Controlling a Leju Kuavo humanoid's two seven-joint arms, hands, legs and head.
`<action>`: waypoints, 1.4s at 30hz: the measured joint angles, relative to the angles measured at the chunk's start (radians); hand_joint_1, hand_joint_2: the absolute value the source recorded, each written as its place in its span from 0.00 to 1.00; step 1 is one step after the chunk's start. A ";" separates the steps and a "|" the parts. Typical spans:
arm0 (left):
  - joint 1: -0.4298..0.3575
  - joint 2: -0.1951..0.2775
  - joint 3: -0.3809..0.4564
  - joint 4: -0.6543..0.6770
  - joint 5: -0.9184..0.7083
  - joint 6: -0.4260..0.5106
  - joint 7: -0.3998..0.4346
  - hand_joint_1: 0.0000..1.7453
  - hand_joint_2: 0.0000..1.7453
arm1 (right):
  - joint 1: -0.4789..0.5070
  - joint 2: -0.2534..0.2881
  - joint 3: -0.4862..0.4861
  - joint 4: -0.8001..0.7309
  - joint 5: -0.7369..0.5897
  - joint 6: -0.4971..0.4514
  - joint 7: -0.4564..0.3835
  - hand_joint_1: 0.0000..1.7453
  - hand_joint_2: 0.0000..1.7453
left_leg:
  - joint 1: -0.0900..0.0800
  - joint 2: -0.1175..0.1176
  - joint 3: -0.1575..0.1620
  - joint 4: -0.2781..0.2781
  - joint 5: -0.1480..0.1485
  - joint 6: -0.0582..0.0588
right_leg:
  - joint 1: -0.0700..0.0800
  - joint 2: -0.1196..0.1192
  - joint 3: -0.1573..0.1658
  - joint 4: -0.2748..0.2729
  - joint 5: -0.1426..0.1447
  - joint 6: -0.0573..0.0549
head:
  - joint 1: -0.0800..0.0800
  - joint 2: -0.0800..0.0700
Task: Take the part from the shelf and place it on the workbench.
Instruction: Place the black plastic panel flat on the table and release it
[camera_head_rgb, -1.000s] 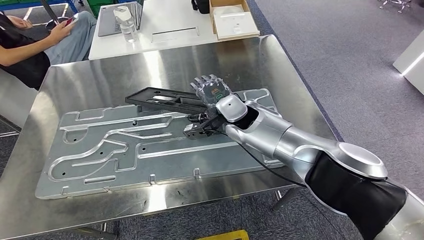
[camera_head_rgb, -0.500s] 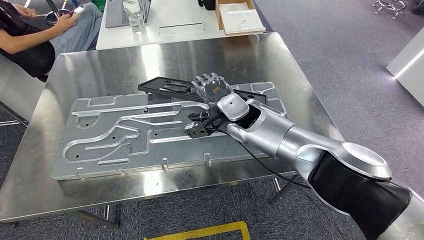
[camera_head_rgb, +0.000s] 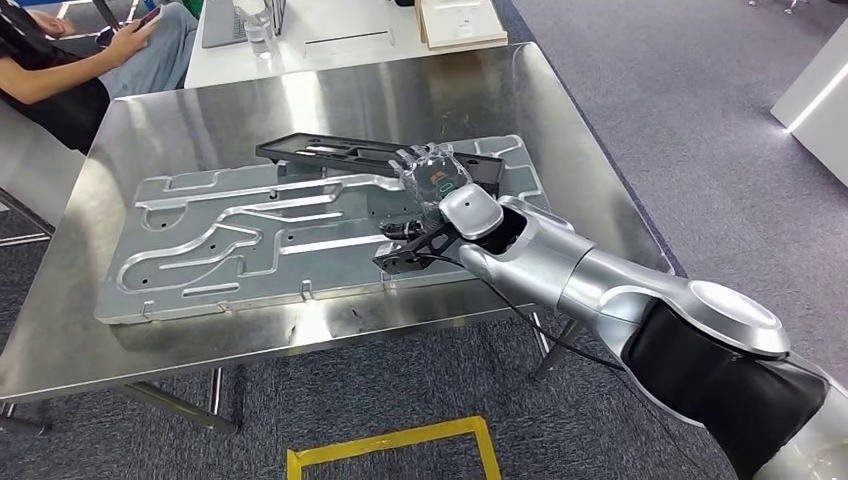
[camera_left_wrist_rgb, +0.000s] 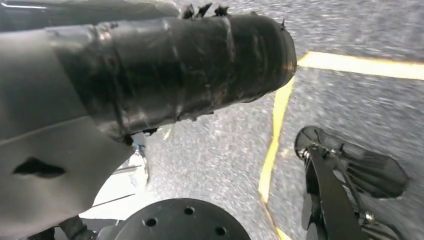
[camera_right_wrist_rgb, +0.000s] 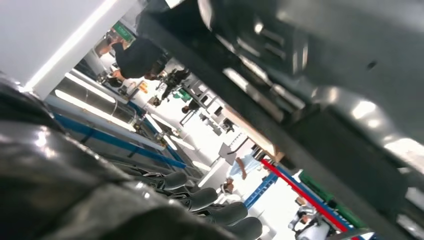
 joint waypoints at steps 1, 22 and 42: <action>0.000 0.000 0.000 0.000 0.000 0.000 0.000 0.00 0.00 | 0.000 0.000 0.000 -0.001 0.000 0.001 0.000 0.00 0.00 | -0.001 0.000 0.045 -0.053 0.028 0.004 | 0.000 0.000 -0.013 0.001 0.010 0.002 | 0.000 0.000; -0.007 0.008 0.000 0.000 0.007 0.001 0.004 0.00 0.00 | 0.001 -0.019 0.001 -0.023 -0.006 0.008 0.012 0.00 0.00 | -0.006 0.007 -0.023 -0.247 0.203 0.022 | -0.005 0.001 0.113 0.004 -0.108 0.033 | 0.007 0.000; -0.011 0.008 0.000 0.000 0.014 0.000 0.012 0.00 0.00 | 0.020 -0.041 0.003 -0.041 -0.009 0.009 0.017 0.00 0.00 | -0.010 0.014 0.119 -0.305 0.110 0.067 | -0.001 -0.004 -0.079 0.135 -0.116 0.052 | 0.005 0.000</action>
